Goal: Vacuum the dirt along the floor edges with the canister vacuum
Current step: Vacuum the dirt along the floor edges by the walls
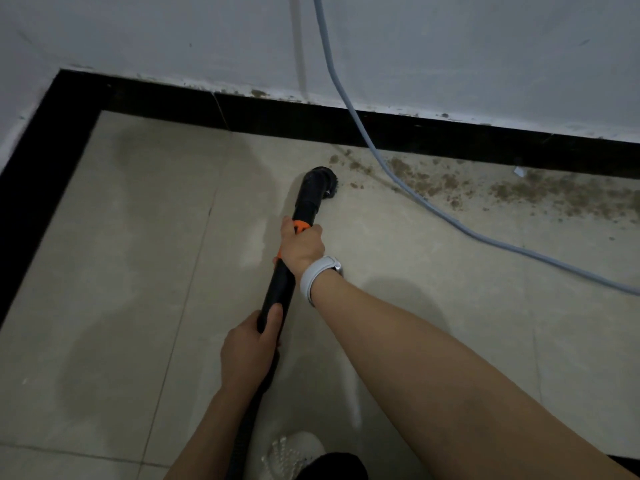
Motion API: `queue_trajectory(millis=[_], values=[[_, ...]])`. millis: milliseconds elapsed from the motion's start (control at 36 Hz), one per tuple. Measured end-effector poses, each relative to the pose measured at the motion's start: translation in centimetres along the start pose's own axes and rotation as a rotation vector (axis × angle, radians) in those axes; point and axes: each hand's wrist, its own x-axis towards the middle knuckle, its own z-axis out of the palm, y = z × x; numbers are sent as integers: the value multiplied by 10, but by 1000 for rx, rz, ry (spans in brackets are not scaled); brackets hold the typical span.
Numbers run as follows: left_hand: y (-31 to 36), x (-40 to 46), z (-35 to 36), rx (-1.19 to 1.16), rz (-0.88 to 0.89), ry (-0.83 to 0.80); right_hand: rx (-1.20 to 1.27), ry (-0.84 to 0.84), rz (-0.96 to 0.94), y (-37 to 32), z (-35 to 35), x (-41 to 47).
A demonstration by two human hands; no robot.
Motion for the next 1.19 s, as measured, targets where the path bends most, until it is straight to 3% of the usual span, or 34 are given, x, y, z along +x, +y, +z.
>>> queue_trajectory(millis=[778, 1000, 1194], values=[[45, -1, 40, 170, 168, -143, 131, 143, 73, 8, -88, 29], [27, -9, 31, 133, 156, -103, 127, 127, 57, 18, -71, 14], [-3, -12, 12, -2, 74, -36, 95, 9, -3, 21, -29, -1]])
